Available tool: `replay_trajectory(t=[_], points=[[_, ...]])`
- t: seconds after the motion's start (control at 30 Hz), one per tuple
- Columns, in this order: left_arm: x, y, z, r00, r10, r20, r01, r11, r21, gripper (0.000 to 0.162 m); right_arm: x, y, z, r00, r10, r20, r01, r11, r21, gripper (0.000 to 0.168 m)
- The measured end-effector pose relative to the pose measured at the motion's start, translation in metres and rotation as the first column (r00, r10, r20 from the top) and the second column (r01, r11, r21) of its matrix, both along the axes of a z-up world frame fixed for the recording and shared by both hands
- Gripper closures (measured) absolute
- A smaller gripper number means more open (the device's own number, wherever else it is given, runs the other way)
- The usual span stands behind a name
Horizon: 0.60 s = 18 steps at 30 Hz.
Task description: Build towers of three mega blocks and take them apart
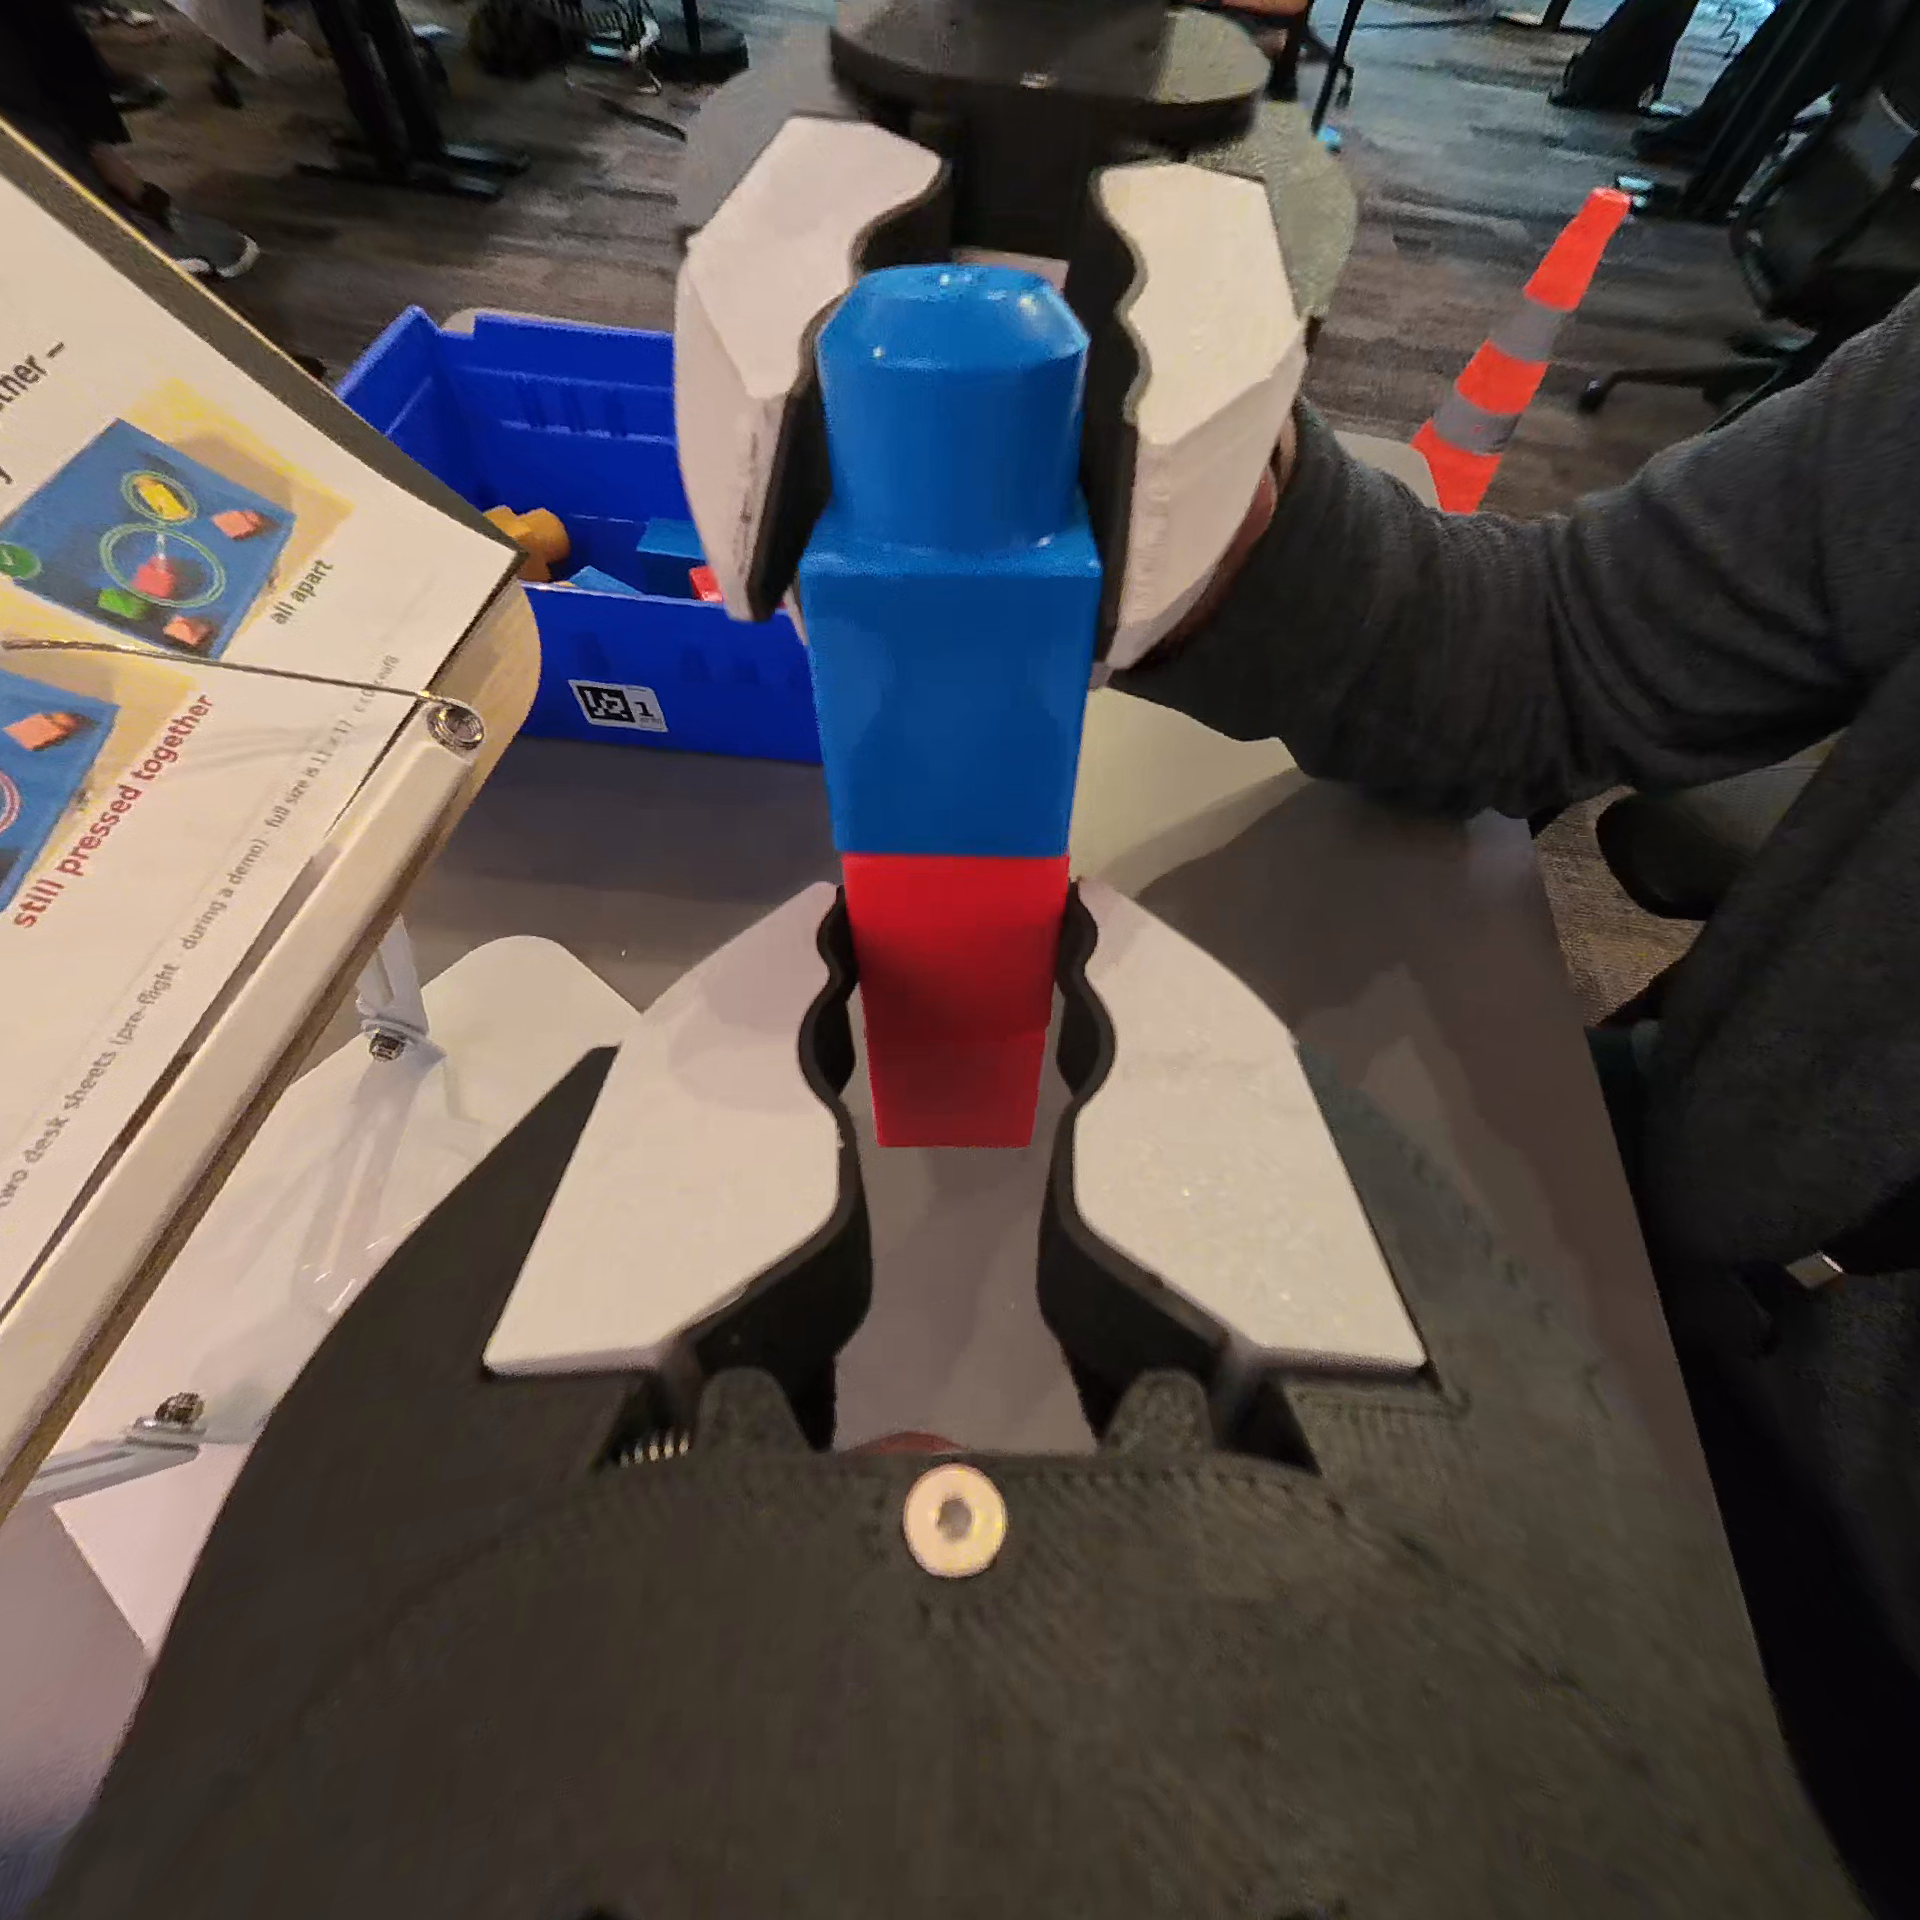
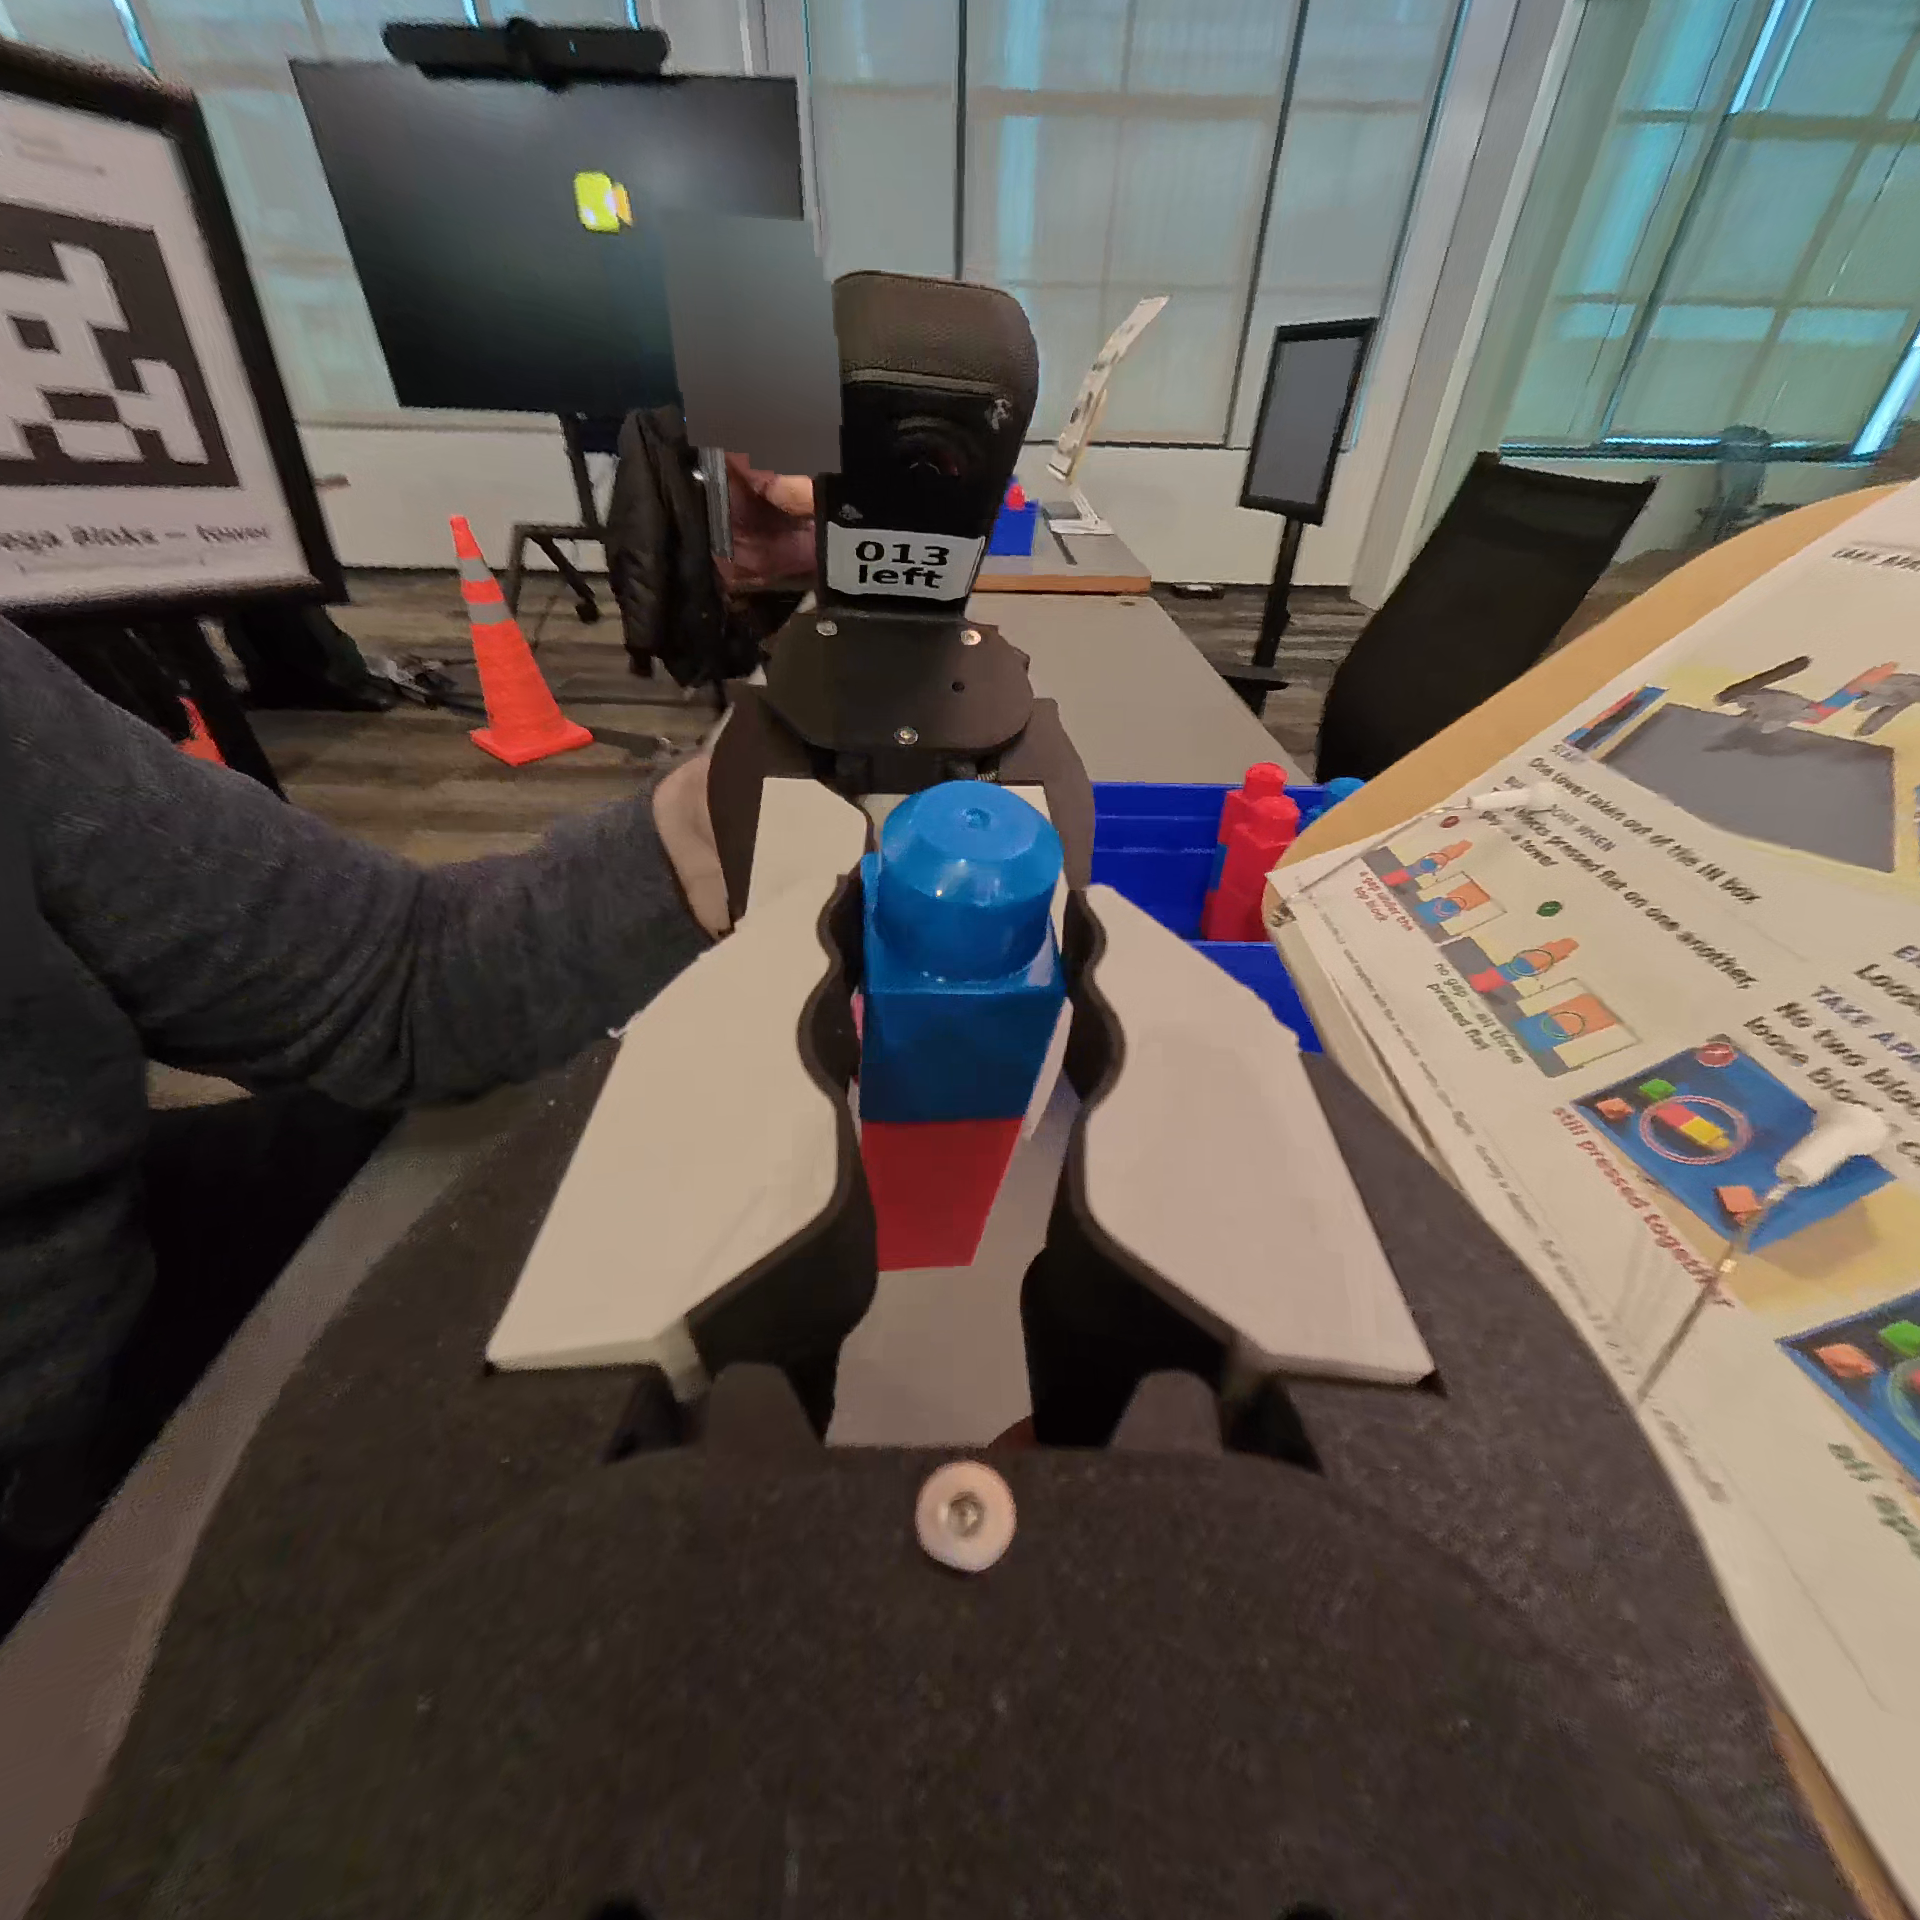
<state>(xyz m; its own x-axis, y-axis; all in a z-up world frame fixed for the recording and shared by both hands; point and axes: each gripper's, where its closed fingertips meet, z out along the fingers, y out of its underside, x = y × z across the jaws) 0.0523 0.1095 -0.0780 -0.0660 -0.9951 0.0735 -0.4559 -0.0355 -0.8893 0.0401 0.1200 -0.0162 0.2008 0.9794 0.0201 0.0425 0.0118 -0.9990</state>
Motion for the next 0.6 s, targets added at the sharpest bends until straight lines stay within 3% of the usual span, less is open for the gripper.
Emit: replay_trajectory(t=[0.1,0.17,0.2,0.37,0.5,0.6], points=[[-0.001,-0.001,-0.003,1.000,-0.015,-0.014,0.014,1.000,-0.005,0.126,0.004,0.000,0.005,1.000,-0.028,-0.001,0.028,0.999,0.024,0.132],[-0.006,0.004,-0.020,0.993,0.013,-0.116,-0.006,0.998,0.059,0.126,0.019,0.002,0.029,0.989,-0.031,-0.147,0.029,0.999,-0.021,0.133],[-0.004,0.003,-0.018,0.995,0.007,-0.095,-0.003,0.999,0.049,0.126,0.029,0.004,0.035,0.984,-0.051,-0.169,0.049,0.999,-0.019,0.132],[-0.006,0.004,-0.008,0.997,0.015,-0.075,-0.010,0.998,0.069,0.126,0.082,0.034,0.032,0.955,-0.293,-0.045,0.295,0.954,0.045,0.132],[-0.012,0.013,-0.003,0.997,0.053,-0.052,-0.049,0.996,0.079,0.126,0.153,0.068,0.009,0.869,-0.491,0.053,0.493,0.869,-0.030,0.132],[-0.013,0.014,0.002,0.997,0.066,-0.032,-0.063,0.995,0.075,0.126,0.211,0.090,-0.019,0.763,-0.625,0.166,0.642,0.763,-0.079,0.132]])
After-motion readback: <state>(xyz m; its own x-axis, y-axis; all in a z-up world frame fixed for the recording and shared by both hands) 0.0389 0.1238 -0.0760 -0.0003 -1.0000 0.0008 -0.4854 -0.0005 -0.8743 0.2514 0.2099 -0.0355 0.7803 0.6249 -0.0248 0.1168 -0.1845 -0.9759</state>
